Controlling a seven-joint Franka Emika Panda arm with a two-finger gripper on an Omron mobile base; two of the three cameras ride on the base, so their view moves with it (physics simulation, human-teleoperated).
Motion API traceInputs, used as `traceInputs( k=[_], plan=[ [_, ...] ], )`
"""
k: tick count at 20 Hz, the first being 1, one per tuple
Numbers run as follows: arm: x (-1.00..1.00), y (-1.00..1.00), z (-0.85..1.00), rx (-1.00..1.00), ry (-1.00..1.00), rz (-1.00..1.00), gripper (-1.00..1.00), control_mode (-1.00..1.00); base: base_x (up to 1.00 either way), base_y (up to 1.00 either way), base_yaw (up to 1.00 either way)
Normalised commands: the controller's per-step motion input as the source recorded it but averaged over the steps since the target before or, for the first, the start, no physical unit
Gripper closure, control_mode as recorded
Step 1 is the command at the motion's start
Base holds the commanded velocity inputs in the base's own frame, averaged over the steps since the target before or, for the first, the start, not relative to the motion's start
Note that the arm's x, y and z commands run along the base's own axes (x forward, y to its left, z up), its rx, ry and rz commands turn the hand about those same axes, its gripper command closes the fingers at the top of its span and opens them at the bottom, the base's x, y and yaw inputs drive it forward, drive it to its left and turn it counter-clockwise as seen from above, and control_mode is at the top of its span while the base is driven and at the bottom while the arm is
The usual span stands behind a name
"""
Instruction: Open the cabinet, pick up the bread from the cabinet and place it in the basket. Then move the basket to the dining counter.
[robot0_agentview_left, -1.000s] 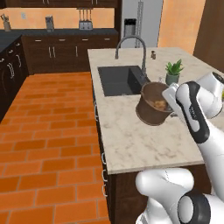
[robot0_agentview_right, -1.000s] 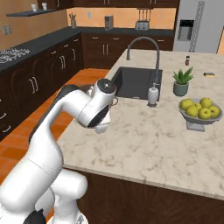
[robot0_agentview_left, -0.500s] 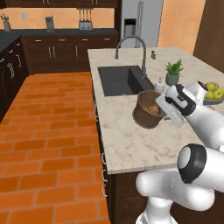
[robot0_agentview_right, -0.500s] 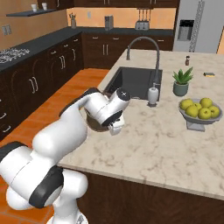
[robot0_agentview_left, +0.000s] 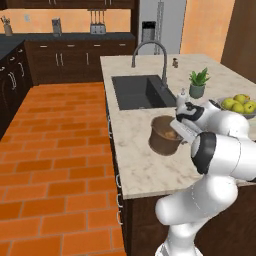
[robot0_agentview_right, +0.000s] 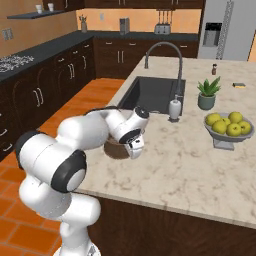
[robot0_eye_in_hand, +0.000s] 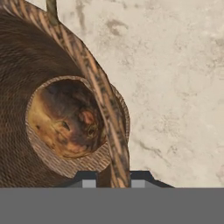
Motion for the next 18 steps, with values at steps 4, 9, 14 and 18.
traceInputs(
  k=[4,9,14,18],
  plan=[
    [0.13,0.00,-0.64,-0.05,0.09,0.00,1.00,-1.00,0.00,0.00,0.00],
    [0.07,0.01,-0.54,-0.05,0.07,0.00,1.00,-1.00,0.00,0.00,0.00],
    [-0.14,0.06,0.22,0.00,-0.08,0.07,-1.00,-1.00,0.00,0.00,0.00],
    [-0.29,0.12,0.51,-0.05,-0.19,0.10,-1.00,-1.00,0.00,0.00,0.00]
  ],
)
